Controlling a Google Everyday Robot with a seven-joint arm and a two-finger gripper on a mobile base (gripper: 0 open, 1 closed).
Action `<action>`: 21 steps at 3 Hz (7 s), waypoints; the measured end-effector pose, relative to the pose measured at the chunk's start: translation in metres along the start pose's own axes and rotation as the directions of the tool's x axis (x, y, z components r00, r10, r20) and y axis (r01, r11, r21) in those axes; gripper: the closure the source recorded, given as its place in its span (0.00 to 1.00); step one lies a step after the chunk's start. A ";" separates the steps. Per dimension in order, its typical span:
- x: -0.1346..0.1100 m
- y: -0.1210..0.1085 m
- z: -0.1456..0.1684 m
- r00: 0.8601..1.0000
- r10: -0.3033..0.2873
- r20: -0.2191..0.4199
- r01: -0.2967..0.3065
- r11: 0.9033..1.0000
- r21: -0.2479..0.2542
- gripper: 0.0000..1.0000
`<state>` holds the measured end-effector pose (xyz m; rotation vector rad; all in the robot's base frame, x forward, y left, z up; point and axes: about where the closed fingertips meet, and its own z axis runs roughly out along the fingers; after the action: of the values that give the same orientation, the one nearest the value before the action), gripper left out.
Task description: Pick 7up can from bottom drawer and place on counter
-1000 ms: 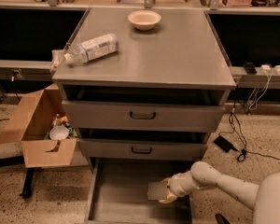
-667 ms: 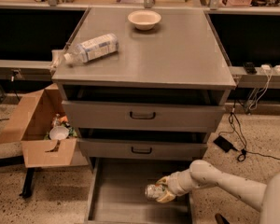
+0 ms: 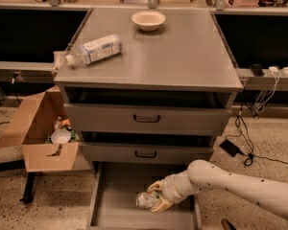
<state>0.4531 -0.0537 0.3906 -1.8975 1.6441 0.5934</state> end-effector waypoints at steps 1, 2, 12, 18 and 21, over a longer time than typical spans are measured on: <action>0.000 0.000 0.000 1.000 0.000 0.001 0.000 1.000 -0.001 1.00; -0.029 0.001 -0.018 0.999 -0.027 0.046 0.028 0.999 -0.025 1.00; -0.206 -0.082 -0.330 0.988 -0.112 0.107 0.061 0.915 0.398 1.00; -0.211 -0.269 -0.477 0.977 0.100 0.186 -0.187 0.823 0.536 1.00; -0.149 -0.337 -0.463 0.908 0.404 0.113 -0.399 0.747 0.532 1.00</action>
Offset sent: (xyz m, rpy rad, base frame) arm -0.0153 0.0235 0.0943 0.1112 0.0074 0.1154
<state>0.7510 -0.2174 0.8752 -1.1369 1.9852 0.2250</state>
